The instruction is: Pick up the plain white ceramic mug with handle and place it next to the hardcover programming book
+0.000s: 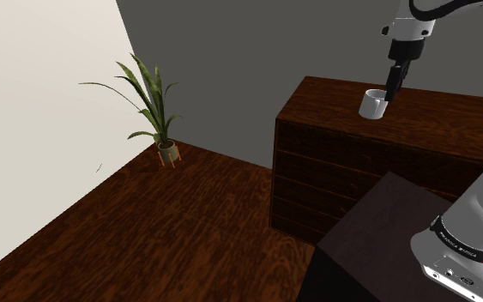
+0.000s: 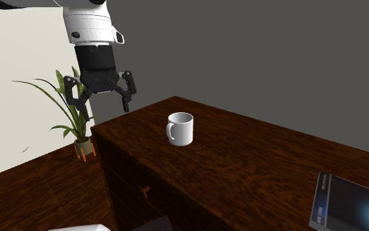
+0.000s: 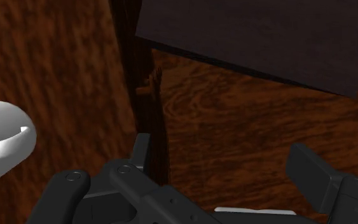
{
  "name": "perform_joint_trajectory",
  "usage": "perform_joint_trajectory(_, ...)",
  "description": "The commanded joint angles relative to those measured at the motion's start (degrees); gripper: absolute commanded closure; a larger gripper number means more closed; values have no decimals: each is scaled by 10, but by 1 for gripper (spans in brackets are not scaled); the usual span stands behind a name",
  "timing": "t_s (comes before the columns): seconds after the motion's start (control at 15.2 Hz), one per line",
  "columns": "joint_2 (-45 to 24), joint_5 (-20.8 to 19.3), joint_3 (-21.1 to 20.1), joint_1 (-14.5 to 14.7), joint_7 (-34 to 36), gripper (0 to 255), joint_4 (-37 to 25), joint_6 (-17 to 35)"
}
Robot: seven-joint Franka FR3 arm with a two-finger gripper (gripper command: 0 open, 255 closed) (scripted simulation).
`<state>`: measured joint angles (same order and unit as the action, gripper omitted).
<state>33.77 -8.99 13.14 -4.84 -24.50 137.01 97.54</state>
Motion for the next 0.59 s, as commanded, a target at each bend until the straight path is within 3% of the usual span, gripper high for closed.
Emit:
perform_joint_trajectory(0.0, -39, -9, 24, -5, -26, 0, -13, 29)
perform_joint_trajectory(0.53, -188, -8, 106, -16, -132, 0, -100, 98)
